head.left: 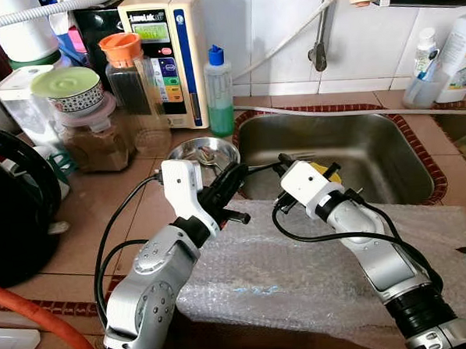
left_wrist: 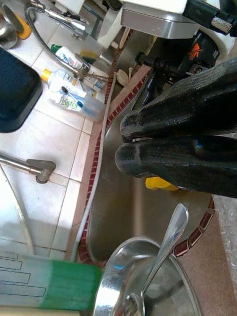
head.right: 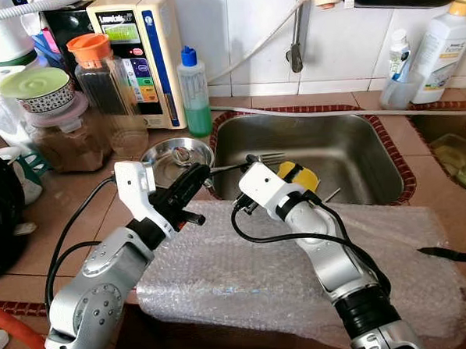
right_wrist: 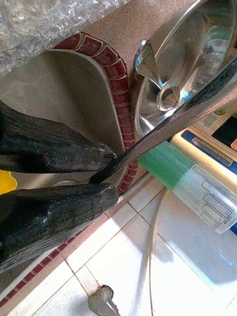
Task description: Kitchen organization
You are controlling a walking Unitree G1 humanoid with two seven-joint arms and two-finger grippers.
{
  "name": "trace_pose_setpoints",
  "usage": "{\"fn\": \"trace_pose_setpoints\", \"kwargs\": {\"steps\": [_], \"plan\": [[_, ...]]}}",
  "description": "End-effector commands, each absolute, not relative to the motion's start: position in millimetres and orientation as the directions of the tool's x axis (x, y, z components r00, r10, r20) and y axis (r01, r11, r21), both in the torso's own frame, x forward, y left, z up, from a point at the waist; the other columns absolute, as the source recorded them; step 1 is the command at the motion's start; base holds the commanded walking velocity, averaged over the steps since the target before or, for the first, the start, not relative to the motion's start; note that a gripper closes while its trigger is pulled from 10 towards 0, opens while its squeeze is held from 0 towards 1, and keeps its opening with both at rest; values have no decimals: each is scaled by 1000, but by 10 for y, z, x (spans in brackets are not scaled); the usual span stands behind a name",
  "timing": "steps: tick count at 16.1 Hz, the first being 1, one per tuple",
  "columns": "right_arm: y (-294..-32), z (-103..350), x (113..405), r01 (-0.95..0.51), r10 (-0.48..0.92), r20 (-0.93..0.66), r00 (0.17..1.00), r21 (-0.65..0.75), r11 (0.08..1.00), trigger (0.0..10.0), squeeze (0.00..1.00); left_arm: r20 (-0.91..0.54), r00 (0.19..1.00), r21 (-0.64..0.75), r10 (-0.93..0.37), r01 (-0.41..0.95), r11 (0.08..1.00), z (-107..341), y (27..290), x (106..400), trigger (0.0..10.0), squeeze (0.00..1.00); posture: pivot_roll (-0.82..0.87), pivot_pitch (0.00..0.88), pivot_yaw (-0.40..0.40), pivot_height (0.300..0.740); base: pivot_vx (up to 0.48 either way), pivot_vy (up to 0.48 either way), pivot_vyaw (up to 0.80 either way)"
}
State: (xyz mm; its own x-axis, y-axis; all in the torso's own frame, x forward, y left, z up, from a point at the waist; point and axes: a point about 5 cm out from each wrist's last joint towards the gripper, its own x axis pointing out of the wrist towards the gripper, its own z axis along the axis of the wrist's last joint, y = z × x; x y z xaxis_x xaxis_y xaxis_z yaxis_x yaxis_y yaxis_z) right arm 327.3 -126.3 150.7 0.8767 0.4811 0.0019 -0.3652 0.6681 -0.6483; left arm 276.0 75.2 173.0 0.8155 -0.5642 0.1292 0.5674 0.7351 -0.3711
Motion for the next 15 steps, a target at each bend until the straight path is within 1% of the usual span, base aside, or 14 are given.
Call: {"fn": "trace_pose_setpoints", "kwargs": {"steps": [1, 6, 11, 12, 14, 15], "plan": [[-1408, 1593, 3315, -306, 423, 42, 905, -626, 717, 0, 0, 78, 837, -360, -541, 530, 768, 1629, 833, 2757, 10000, 1000, -265, 35, 93, 740, 0, 0, 0], [-1494, 1618, 3354, -266, 376, 49, 925, -621, 737, 0, 0, 98, 831, -267, -548, 552, 790, 1649, 827, 2752, 10000, 1000, -266, 35, 95, 740, 0, 0, 0], [-1576, 1630, 3375, -234, 341, 53, 939, -630, 740, 0, 0, 98, 829, -262, -551, 555, 789, 1643, 833, 2753, 10000, 1000, -267, 34, 97, 740, 0, 0, 0], [-1618, 1629, 3380, -219, 323, 52, 945, -634, 742, 0, 0, 106, 831, -244, -546, 554, 796, 1652, 848, 2755, 10000, 1000, -264, 33, 98, 740, 0, 0, 0], [-1740, 1585, 3384, -190, 272, 33, 962, -634, 749, 0, 0, 117, 830, -141, -546, 558, 818, 1660, 894, 2751, 10000, 1000, -263, 32, 100, 740, 0, 0, 0], [-1765, 1576, 3382, -186, 263, 31, 964, -630, 754, 0, 0, 108, 826, -114, -553, 563, 819, 1648, 897, 2748, 10000, 1000, -263, 32, 100, 740, 0, 0, 0]]}}
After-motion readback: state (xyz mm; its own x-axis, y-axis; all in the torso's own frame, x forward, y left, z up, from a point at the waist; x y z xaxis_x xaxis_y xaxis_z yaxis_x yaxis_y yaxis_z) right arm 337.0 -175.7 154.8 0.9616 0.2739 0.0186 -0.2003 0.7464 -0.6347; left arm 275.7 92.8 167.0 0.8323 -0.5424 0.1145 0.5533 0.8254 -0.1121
